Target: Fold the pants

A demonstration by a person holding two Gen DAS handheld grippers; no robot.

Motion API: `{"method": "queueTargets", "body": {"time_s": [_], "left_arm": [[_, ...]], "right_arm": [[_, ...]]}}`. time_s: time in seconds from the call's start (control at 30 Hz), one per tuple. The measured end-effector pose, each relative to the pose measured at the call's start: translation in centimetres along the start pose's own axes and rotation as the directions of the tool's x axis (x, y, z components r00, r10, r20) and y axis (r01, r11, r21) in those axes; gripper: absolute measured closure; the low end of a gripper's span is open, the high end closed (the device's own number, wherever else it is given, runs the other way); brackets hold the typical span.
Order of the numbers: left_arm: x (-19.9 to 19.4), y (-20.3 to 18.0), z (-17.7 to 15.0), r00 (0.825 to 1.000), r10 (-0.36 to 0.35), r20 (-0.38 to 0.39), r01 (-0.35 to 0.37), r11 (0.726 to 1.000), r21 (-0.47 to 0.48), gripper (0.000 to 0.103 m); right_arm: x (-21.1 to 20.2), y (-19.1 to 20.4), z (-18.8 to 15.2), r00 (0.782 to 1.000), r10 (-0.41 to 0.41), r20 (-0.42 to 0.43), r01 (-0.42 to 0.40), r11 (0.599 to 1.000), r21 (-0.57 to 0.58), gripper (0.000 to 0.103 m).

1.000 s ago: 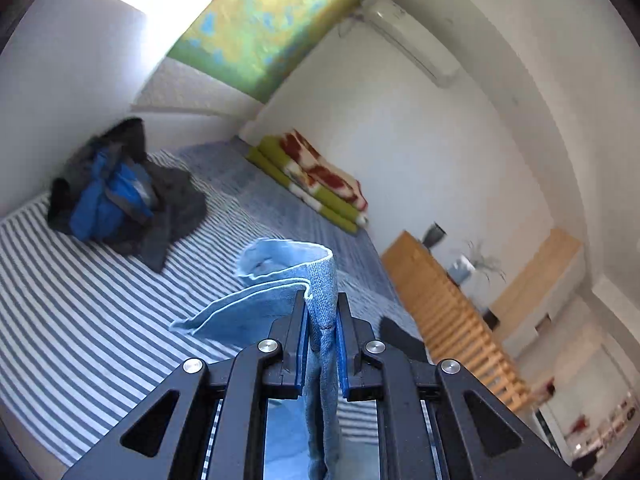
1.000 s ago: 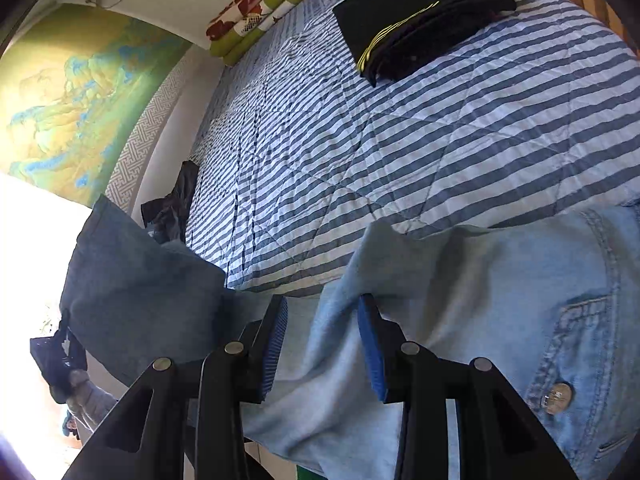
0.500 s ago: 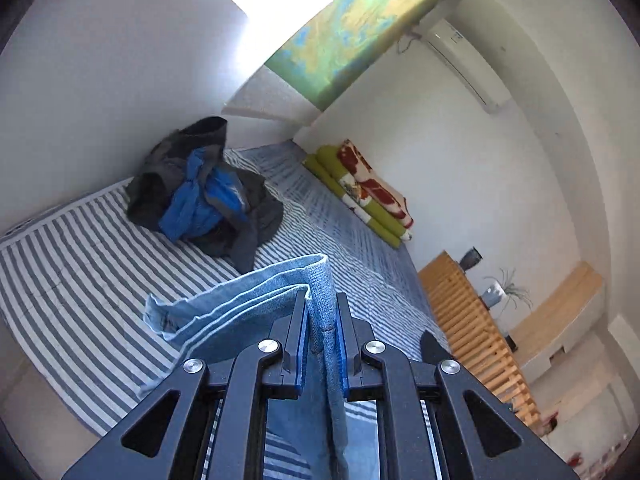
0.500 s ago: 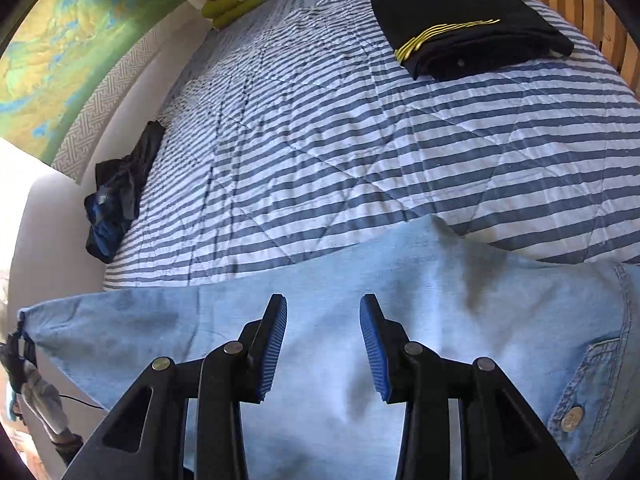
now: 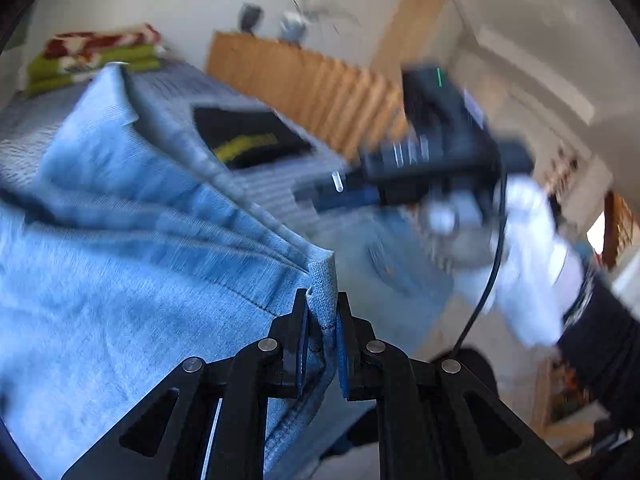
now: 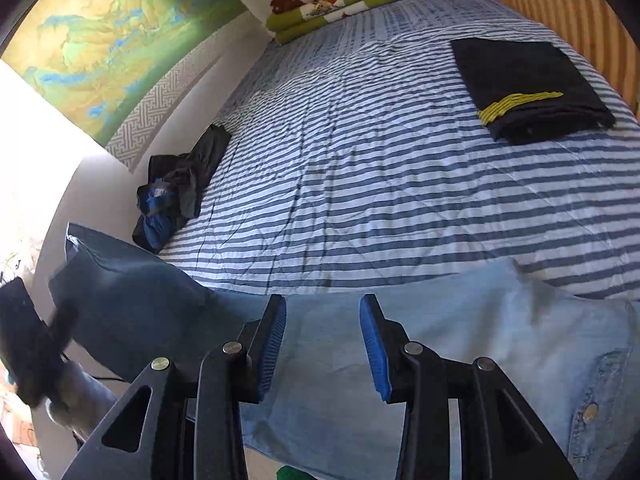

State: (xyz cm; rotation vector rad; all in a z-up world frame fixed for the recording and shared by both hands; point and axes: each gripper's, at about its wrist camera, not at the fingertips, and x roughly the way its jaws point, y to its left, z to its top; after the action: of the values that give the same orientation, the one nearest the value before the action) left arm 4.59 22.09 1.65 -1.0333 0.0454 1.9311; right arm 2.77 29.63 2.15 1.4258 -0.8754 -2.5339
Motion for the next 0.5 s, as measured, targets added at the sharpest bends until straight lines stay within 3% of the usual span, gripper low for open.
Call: {"method": "queueTargets", "body": {"time_s": [0.07, 0.17, 0.37, 0.5], "left_arm": [[5.3, -2.3, -2.6, 0.993, -0.035, -0.115, 0.039, 0.999, 0.037, 0.091], [8.3, -3.6, -4.6, 0.986, -0.045, -0.162, 0.053, 0.997, 0.05, 0.091], [7.5, -3.0, -5.0, 0.995, -0.037, -0.091, 0.039, 0.999, 0.018, 0.091], [5.1, -2.8, -3.6, 0.997, -0.069, -0.027, 0.069, 0.997, 0.016, 0.091]], "right_arm": [[-1.4, -3.6, -0.6, 1.0, -0.014, 0.0, 0.014, 0.998, 0.06, 0.067], [-1.5, -7.1, -2.4, 0.998, -0.024, -0.054, 0.028, 0.996, 0.083, 0.067], [0.8, -10.3, -5.4, 0.988, -0.025, -0.151, 0.036, 0.997, 0.073, 0.063], [2.1, -12.2, -6.2, 0.985, 0.054, -0.162, -0.03, 0.989, 0.148, 0.062]]}}
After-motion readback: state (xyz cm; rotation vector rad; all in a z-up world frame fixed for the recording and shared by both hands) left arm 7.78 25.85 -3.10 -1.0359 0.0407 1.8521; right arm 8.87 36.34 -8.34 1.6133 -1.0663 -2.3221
